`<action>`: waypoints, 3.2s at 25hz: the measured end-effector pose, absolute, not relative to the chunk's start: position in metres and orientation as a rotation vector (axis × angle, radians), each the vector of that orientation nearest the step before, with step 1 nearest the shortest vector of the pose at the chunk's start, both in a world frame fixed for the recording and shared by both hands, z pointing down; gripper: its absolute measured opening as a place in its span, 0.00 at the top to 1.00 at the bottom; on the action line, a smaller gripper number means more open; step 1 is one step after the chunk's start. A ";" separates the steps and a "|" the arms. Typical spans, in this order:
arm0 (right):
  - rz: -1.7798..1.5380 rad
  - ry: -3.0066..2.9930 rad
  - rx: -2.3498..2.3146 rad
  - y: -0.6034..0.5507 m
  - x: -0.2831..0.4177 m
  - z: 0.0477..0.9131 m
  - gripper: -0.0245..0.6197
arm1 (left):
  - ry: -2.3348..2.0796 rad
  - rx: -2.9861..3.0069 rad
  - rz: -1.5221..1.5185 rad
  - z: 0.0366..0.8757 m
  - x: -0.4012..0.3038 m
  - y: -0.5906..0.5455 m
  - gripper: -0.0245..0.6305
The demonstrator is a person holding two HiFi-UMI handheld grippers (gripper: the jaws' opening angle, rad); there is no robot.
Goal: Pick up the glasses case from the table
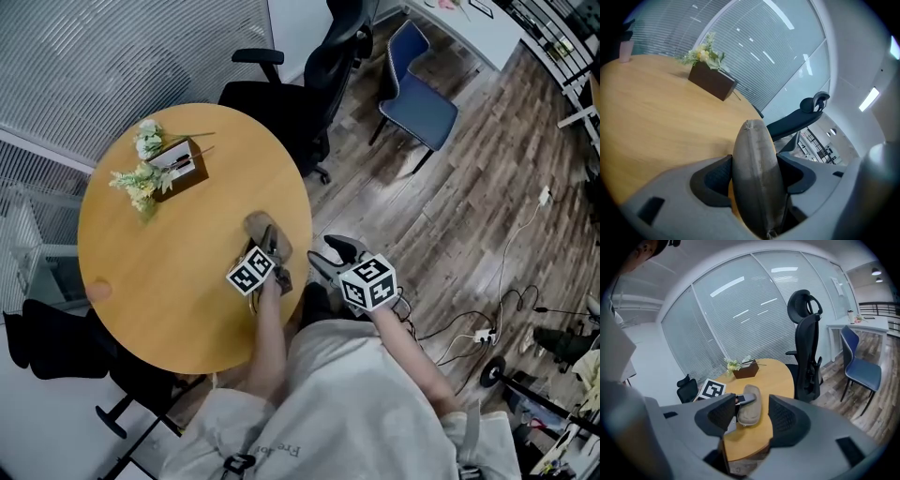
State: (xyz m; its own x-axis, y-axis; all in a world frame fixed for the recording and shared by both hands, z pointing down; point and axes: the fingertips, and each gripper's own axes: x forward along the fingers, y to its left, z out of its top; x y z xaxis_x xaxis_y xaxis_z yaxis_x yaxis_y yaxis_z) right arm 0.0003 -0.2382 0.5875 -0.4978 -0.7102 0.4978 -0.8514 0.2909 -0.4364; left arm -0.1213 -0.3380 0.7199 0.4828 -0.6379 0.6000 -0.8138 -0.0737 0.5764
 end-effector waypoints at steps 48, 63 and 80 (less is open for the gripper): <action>0.871 -2.624 1.234 -0.163 0.004 0.563 0.64 | -1.484 2.193 0.122 0.542 -0.116 -0.192 0.52; 0.806 -2.685 1.163 -0.129 -0.004 0.556 0.64 | -1.627 2.389 0.346 0.517 -0.105 -0.140 0.53; 0.750 -2.703 1.108 -0.100 -0.001 0.556 0.77 | -1.686 2.408 0.423 0.525 -0.106 -0.112 0.54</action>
